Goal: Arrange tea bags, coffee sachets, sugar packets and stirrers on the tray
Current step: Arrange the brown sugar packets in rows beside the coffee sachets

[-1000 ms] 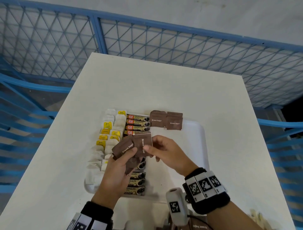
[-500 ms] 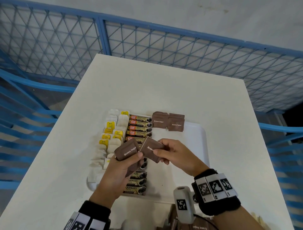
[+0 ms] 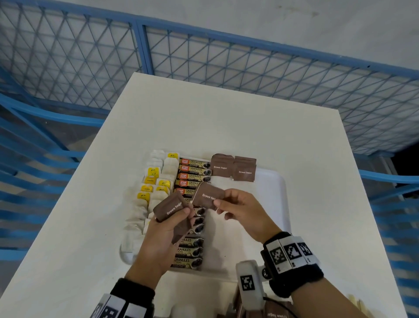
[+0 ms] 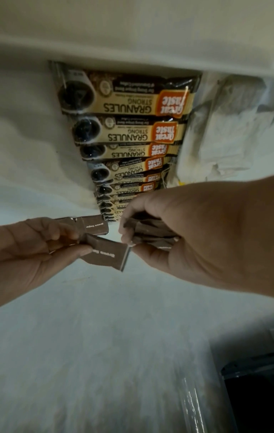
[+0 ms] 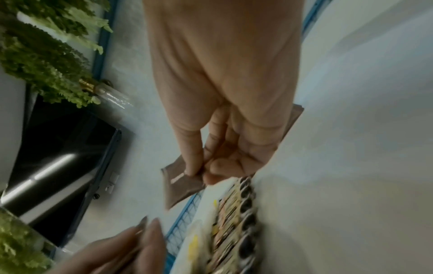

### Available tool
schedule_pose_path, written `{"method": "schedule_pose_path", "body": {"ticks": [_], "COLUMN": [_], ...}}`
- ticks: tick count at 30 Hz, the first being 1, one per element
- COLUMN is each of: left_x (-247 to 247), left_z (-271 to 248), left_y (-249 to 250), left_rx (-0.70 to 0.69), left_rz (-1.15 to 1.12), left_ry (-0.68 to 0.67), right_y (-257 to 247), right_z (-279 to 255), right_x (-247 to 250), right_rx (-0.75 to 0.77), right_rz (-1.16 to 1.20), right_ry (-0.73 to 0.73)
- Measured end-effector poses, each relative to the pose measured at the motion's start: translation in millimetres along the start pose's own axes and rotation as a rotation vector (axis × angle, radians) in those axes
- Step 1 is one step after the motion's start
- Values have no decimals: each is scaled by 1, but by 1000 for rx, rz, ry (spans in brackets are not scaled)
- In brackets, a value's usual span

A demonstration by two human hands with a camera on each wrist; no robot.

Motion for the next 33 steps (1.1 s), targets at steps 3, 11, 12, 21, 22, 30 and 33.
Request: {"method": "schedule_pose_path", "body": {"ticks": [3,11,12,21,22,30,33], "left_x": [-3,-5,-5,-10,-10,-8,-4], "left_z": [-2,-5,-5,-4,-4,-1,1], "left_y": [4,7,6,10,10,6,5], "left_rx": [5,15,15,7,6,8,9], "left_rz": [-42,-54,-44,-42,-44,-34,-26], "left_ry": [-20,-45,-40,-84,-81,-65,-27], "right_y": [-7,-16,-18,-24,-24,-24,-25], "right_z": [15,54,58,67,68,69,67], "right_x": [32,76,76,71,71,69,69], "right_rx": [52,94,97,156,163,195,210], "right_rz": [-156,-416,-443,-503,-503,-495,-506], "right_ry": [171,409,418,483,492,533,544]}}
Point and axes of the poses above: each hand's wrist, its own z-axis towards the middle knuckle, its own x-axis out of the back of the hand, y = z × x, the point moved 10 cm from there along z, towards the middle knuckle, and after that the axes turned 1 degree about z, right-handed, at the moved point
